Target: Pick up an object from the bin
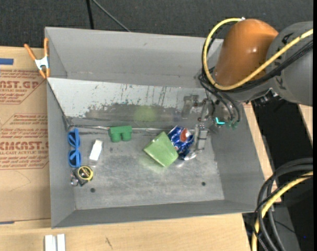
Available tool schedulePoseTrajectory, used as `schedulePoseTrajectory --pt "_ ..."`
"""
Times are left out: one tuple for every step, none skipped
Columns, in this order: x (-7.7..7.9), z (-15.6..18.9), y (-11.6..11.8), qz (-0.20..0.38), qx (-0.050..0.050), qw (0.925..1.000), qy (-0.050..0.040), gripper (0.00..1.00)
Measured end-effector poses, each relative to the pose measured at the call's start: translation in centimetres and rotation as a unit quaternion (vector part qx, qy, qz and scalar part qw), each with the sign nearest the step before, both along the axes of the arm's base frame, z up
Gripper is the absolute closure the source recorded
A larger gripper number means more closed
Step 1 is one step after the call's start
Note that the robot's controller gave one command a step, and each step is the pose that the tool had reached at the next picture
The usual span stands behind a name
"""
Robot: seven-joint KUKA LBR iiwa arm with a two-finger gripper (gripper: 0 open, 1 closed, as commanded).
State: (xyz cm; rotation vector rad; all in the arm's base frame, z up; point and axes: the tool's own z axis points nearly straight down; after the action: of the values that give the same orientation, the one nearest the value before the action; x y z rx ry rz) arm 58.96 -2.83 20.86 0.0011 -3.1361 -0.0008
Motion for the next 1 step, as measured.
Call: schedulePoseTrajectory --pt "-0.86 -14.11 0.78 0.027 0.001 0.9996 -0.0037 0.00"
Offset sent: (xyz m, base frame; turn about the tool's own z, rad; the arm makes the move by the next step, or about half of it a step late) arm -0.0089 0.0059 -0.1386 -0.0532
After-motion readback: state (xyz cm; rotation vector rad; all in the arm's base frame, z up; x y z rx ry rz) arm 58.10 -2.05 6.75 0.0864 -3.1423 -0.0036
